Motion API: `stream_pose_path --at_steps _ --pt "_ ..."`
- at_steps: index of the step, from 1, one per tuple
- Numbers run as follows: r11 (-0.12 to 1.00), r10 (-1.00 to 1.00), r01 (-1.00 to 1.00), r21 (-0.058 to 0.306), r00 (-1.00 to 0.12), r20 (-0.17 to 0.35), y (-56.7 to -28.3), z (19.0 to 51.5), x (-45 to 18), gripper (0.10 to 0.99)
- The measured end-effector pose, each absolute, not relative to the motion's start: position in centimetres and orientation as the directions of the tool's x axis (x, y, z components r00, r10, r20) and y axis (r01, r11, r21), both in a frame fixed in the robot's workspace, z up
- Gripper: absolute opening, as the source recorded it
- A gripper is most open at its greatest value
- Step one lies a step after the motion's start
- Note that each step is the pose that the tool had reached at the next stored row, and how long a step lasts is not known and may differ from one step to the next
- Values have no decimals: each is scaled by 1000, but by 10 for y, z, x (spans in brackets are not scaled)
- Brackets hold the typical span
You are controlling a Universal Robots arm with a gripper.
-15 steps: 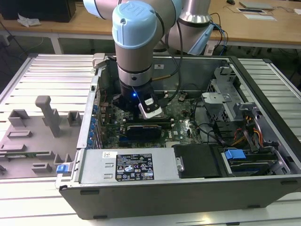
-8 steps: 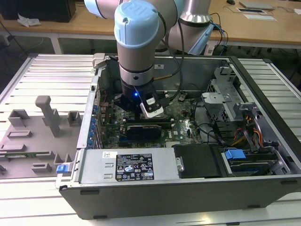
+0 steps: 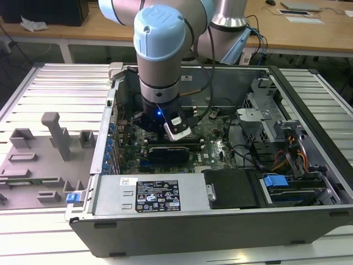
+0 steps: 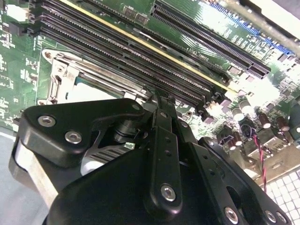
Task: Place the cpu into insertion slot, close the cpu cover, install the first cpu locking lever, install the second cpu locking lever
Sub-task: 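Install the second cpu locking lever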
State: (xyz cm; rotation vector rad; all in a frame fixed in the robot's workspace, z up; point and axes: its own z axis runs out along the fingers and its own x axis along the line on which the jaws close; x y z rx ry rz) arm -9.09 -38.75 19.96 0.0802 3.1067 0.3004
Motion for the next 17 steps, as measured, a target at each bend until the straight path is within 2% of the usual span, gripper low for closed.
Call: stream_pose_path --at_steps 17 --pt "981 52 49 187 -999 -15 -387 205 -96 106"
